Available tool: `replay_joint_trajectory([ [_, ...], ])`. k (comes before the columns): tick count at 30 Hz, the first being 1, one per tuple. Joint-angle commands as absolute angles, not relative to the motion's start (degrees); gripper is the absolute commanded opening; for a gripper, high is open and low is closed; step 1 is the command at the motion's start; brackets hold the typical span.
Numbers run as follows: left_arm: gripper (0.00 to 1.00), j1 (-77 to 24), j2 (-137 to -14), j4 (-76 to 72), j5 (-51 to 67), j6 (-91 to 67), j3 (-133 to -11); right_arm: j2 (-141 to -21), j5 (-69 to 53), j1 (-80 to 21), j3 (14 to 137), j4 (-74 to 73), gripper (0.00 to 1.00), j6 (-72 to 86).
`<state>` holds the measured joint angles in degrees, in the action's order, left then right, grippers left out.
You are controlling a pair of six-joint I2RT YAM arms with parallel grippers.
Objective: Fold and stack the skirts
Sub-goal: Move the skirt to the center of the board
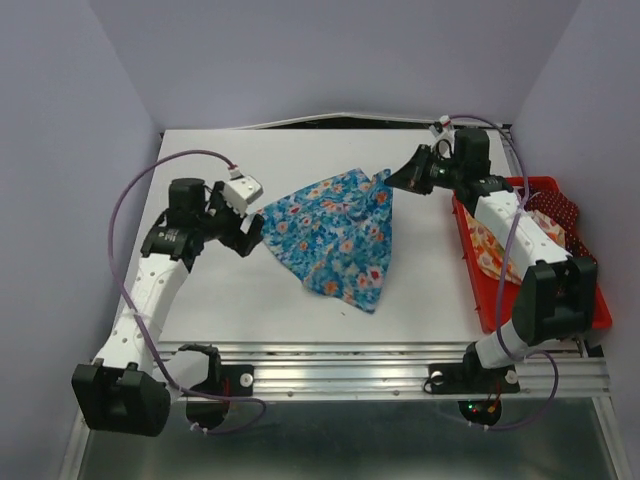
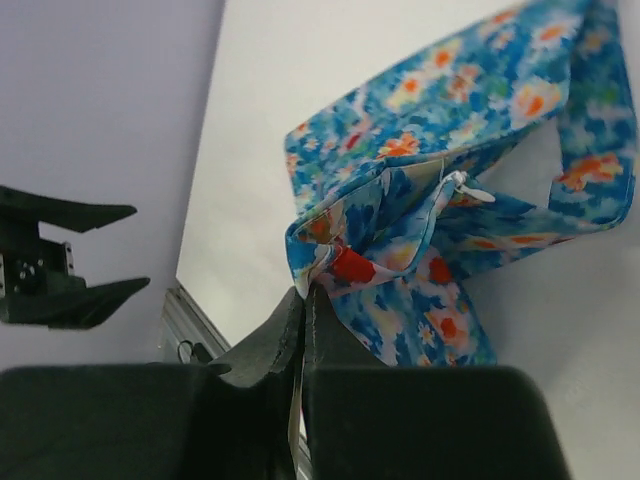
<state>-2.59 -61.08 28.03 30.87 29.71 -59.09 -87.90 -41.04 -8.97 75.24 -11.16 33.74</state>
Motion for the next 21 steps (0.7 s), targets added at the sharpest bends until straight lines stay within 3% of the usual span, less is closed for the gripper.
replay_joint_trajectory([
  [1, 0.93, -13.2, -59.9, 20.8, 25.6, 33.0, -54.1, -86.7, -36.0, -8.7, 71.3, -7.2, 0.01, 33.5],
  [5, 0.89, -25.5, -62.6, 17.3, 18.0, 32.3, -51.2, -85.6, -32.9, -8.7, 67.0, -8.2, 0.01, 32.6],
  [11, 0.86, -30.0, -69.6, 15.8, 24.8, 23.8, -51.4, -82.4, -28.4, -8.7, 62.7, -8.6, 0.01, 31.3],
  [21, 0.84, -55.1, -78.5, 10.6, 17.9, 15.4, -51.9, -83.0, -17.1, -8.7, 60.7, -12.2, 0.01, 30.2],
])
